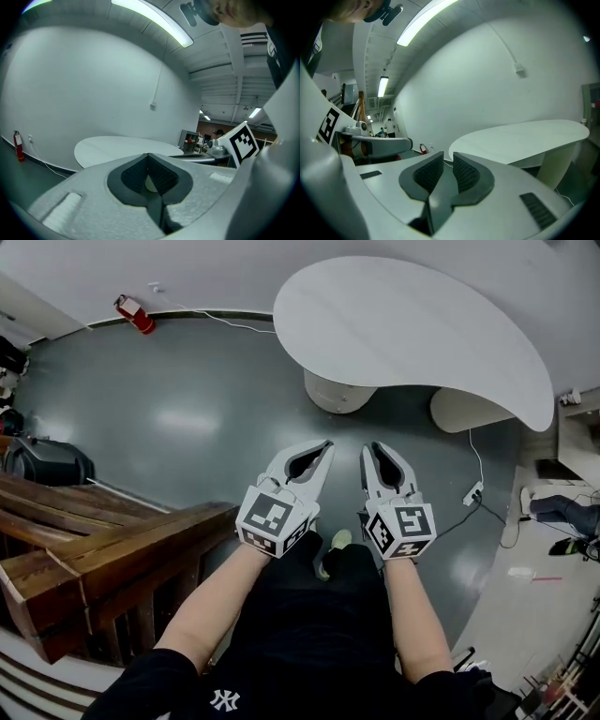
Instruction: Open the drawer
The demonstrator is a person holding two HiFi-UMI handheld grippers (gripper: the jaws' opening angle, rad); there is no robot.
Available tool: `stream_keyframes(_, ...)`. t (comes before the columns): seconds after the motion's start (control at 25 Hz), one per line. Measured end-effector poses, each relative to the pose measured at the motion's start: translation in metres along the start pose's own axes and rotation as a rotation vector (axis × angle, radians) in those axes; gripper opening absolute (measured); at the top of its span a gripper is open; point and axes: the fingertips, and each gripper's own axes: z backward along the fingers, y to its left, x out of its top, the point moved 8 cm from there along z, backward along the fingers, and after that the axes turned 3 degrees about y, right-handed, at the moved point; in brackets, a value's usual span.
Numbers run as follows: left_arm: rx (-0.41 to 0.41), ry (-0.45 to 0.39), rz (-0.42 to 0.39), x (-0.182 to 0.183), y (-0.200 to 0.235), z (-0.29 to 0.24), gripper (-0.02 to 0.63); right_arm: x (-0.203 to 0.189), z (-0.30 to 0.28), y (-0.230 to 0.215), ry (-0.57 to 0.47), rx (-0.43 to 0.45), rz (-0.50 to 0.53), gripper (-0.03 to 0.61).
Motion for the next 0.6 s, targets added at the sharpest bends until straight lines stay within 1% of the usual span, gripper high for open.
stream_keyframes(0.12,0.0,0.008,0.013,-0.015,0.023,-0.031,0.009,-0.01,-0.035,-0.02,0.011,-0.026,-0.007,0.061)
stream_keyframes(0.24,0.001,0.015,0.018,-0.036,0.044,-0.066,0.009,-0.028,-0.072,-0.045,0.022,-0.047,-0.018,0.061)
stream_keyframes(0.4,0.0,0.015,0.016,-0.081,0.067,-0.108,0.009,-0.073,-0.119,-0.076,0.036,-0.069,-0.029,0.063)
stream_keyframes(0.6,0.021,0.02,0.04,-0.136,0.098,-0.147,0.009,-0.124,-0.17,-0.104,0.055,-0.076,-0.039,0.069)
